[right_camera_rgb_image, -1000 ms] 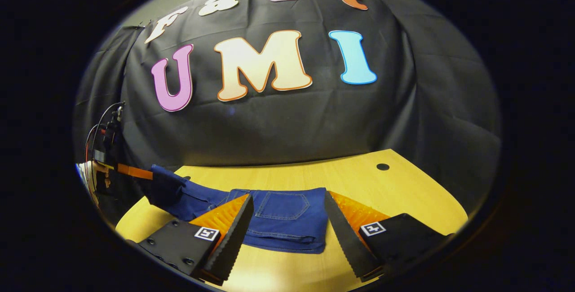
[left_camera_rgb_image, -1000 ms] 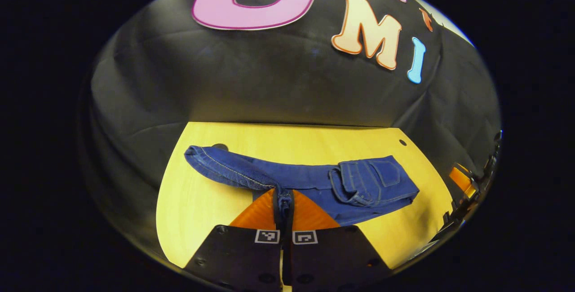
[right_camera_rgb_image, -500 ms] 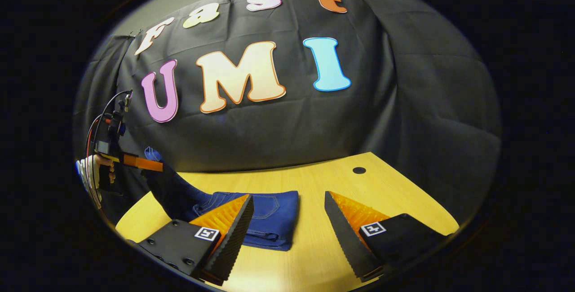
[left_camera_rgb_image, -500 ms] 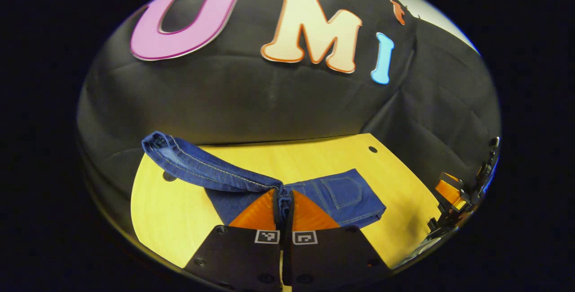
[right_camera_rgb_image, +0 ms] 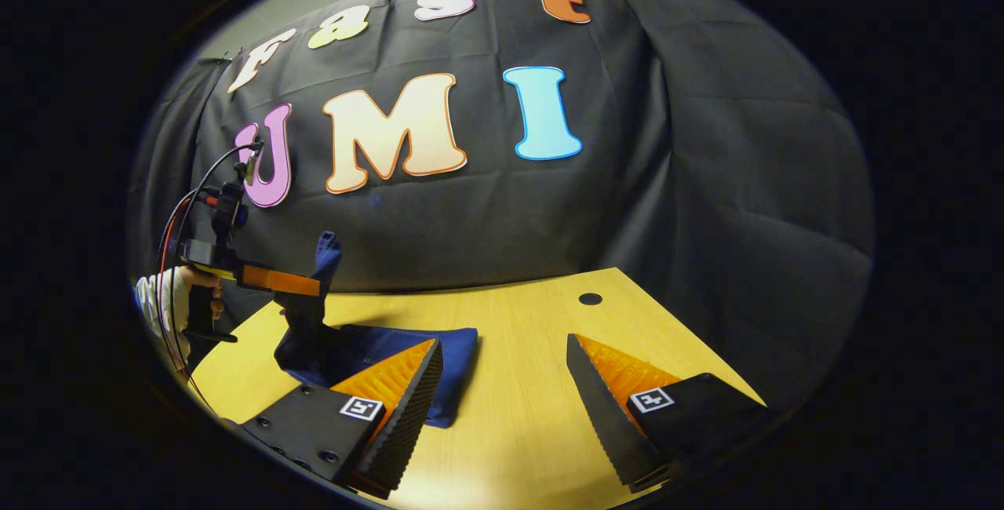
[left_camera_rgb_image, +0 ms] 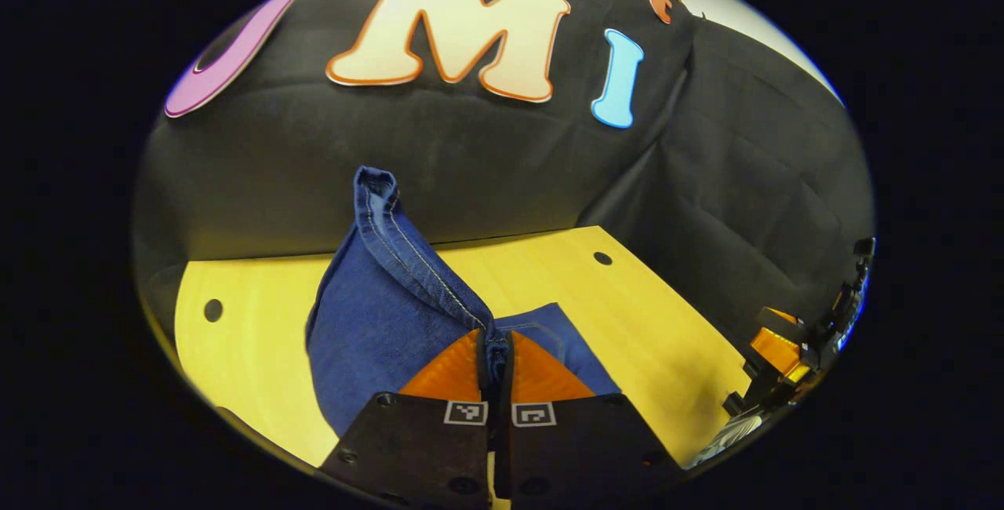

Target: Grasp the waist and the cuffs of the jeans and fold them to make the two legs overlap; first hold the waist and fold one-third of the jeans toward the cuffs, then hold the cuffs and fold the remaining one-third in the same direction to finish folding.

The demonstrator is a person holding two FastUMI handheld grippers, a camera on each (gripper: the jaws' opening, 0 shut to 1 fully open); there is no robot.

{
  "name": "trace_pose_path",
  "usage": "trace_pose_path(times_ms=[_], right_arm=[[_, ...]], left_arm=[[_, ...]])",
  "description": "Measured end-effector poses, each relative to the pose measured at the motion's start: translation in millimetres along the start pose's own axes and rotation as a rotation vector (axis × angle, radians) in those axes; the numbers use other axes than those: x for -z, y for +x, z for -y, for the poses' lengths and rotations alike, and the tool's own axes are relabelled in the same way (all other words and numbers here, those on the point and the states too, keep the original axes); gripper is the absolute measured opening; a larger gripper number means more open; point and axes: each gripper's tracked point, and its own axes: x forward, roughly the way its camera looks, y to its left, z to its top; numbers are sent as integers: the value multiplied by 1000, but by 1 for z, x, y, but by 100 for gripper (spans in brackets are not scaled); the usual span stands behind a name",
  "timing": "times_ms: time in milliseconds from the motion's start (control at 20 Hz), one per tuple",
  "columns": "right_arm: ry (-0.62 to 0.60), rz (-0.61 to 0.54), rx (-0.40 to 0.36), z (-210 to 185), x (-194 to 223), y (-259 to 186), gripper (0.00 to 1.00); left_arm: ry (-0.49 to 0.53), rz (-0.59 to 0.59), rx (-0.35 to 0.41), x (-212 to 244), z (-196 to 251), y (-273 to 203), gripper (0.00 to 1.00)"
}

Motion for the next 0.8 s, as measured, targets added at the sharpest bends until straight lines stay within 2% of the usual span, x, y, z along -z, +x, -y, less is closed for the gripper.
trace_pose_path(times_ms=[50, 100, 150, 200, 450, 500, 550, 650, 800], right_arm=[[1, -7, 4, 5, 2, -1, 98], [1, -14, 7, 10, 3, -1, 94], [-2, -17, 7, 13, 4, -2, 94], [-6, -18, 5, 15, 4, -3, 98], [-27, -13, -18, 19, 2, -9, 98], [-22, -5, -34, 15, -2, -9, 94], [-18, 6, -50, 10, -5, -11, 98], [-16, 52, -85, -3, -20, -11, 98], [-21, 135, -165, -36, -49, -16, 98]], left_arm=[[2, -10, 6, 6, 8, 11, 0], [5, -13, 0, 14, 12, 26, 0], [10, -31, -11, 24, 14, 36, 0], [10, -39, -17, 32, 17, 45, 0], [12, -101, -55, 75, 26, 65, 0], [9, -91, -37, 75, 38, 63, 6], [18, -62, -45, 74, 46, 59, 35], [85, 44, -91, 55, 58, 36, 94], [169, 228, -156, 17, 79, -27, 96]])
